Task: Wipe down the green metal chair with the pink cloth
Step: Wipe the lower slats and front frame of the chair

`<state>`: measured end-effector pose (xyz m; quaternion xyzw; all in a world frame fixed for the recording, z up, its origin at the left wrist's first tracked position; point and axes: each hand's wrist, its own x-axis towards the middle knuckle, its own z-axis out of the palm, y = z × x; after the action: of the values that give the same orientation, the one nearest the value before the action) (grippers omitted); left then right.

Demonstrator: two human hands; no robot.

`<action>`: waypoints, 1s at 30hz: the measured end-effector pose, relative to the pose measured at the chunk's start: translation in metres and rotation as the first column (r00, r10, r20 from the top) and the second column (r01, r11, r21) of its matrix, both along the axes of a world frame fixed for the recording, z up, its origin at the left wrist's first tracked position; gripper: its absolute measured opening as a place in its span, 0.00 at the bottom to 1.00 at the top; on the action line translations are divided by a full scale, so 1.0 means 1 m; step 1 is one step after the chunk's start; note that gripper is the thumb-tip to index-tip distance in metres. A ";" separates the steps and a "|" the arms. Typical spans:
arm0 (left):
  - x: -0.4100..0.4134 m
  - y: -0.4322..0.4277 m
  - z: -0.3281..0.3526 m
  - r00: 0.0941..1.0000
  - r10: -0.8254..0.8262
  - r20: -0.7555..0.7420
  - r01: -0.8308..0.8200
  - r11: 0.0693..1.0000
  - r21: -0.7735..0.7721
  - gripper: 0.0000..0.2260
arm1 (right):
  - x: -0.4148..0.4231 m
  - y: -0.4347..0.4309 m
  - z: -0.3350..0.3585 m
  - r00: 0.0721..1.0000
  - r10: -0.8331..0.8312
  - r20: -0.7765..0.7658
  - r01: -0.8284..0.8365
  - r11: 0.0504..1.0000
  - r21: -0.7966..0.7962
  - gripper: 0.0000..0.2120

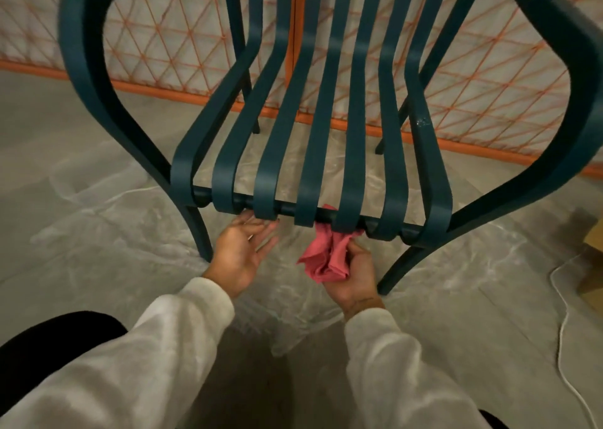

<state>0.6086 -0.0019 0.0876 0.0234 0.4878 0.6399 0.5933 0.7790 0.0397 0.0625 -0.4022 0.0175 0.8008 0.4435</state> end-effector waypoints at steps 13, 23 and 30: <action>-0.035 -0.017 0.009 0.965 -0.147 -0.219 0.119 0.983 -0.138 0.23 | -0.056 -0.009 -0.006 0.984 0.049 -0.169 -0.034 0.995 0.091 0.16; -0.113 -0.016 0.013 0.735 0.057 -0.675 -0.297 0.923 -0.245 0.24 | -0.032 -0.011 -0.013 0.996 -0.024 -0.086 0.032 0.996 0.088 0.17; -0.154 -0.021 0.035 0.590 -0.079 -0.803 0.017 0.996 -0.085 0.19 | -0.104 -0.023 -0.004 0.995 0.102 -0.005 -0.101 0.990 0.102 0.17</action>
<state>0.4547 -0.0227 0.1229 0.3029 0.7239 0.5269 0.3264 0.6753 0.0170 0.0589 -0.3754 -0.0415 0.8242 0.4220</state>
